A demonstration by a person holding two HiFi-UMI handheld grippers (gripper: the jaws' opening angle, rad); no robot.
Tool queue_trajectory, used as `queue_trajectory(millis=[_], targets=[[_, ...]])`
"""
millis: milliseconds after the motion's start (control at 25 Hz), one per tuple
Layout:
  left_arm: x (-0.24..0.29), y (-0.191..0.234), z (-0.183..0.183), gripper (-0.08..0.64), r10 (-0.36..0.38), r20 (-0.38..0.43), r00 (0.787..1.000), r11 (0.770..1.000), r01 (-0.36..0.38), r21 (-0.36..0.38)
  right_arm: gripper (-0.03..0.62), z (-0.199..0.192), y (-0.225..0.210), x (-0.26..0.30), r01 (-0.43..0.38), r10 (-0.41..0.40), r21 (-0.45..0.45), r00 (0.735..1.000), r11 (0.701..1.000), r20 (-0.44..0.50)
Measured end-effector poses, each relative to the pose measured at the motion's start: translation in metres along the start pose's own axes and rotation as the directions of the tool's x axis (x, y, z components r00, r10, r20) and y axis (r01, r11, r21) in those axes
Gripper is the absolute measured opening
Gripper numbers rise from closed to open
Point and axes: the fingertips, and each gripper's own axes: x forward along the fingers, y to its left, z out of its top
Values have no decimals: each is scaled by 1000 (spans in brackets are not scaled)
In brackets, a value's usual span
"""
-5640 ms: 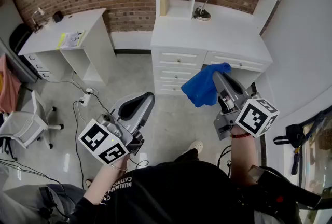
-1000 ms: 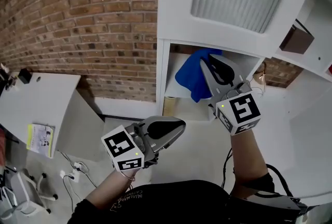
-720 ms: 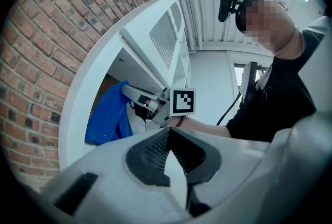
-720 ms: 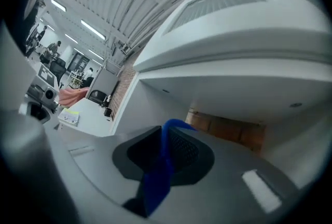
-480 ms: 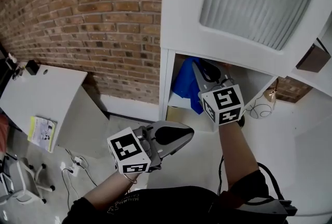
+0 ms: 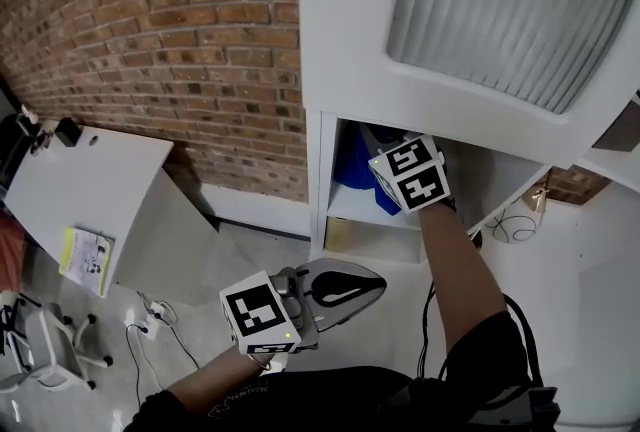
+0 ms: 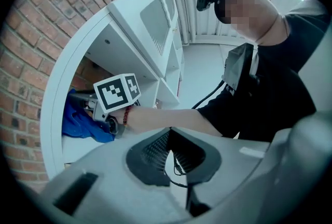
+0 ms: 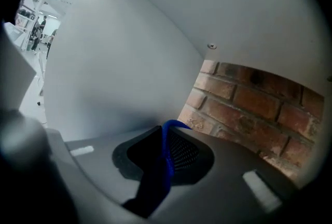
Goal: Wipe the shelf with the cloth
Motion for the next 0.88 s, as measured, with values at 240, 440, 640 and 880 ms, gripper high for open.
queue_trajectory(millis=[240, 440, 640, 880], targets=[[0, 16, -14, 0, 88, -36, 995, 996, -89, -17, 55, -14, 13, 15, -65, 52, -104, 992, 992, -118], [7, 14, -20, 0, 68, -46, 997, 997, -69, -26, 52, -21, 28, 21, -101, 45, -279, 979, 955, -198], [10, 8, -22, 0, 43, -50, 998, 999, -44, -29, 51, -31, 36, 27, -130, 32, -351, 962, 927, -271], [9, 6, -20, 0, 46, -47, 998, 999, -47, -24, 43, -49, 35, 28, -163, 22, -358, 931, 919, -365]])
